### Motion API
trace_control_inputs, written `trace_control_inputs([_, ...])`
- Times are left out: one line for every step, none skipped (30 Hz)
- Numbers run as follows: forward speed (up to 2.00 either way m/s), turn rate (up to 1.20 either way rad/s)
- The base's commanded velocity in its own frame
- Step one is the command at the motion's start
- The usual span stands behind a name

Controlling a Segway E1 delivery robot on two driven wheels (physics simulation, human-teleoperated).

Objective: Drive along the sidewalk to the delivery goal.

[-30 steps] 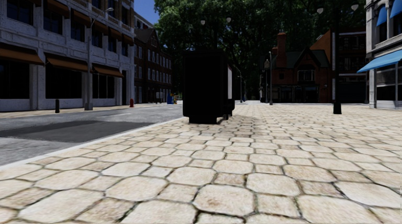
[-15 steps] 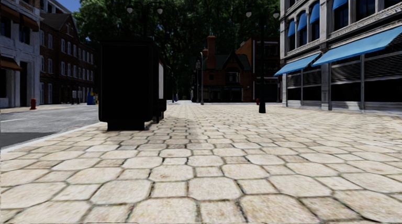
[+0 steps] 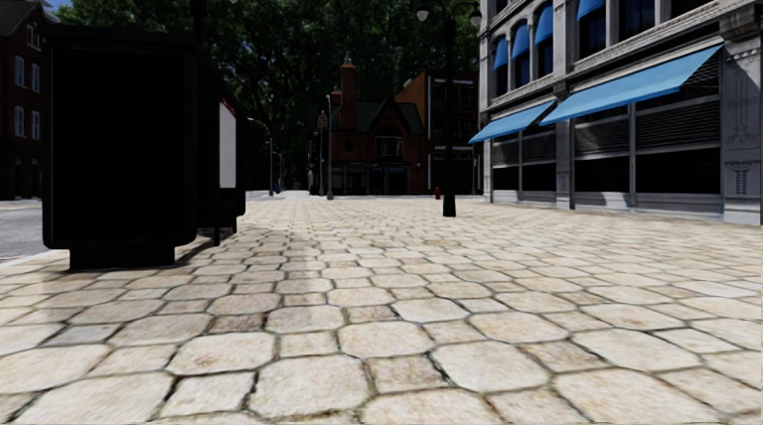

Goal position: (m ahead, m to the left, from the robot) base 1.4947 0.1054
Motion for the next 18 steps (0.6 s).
trace_control_inputs([2.00, -0.47])
trace_control_inputs([2.00, -0.47])
trace_control_inputs([2.00, -1.20])
trace_control_inputs([2.00, -1.20])
trace_control_inputs([2.00, -1.20])
trace_control_inputs([2.00, -1.20])
trace_control_inputs([2.00, -1.19])
trace_control_inputs([2.00, -0.75])
trace_control_inputs([2.00, -0.04])
trace_control_inputs([2.00, -0.01])
trace_control_inputs([2.00, -0.01])
trace_control_inputs([2.00, 0.00])
trace_control_inputs([2.00, 0.00])
trace_control_inputs([2.00, 0.00])
trace_control_inputs([1.96, 0.00])
trace_control_inputs([1.96, 0.00])
trace_control_inputs([1.87, 0.00])
trace_control_inputs([1.85, 0.00])
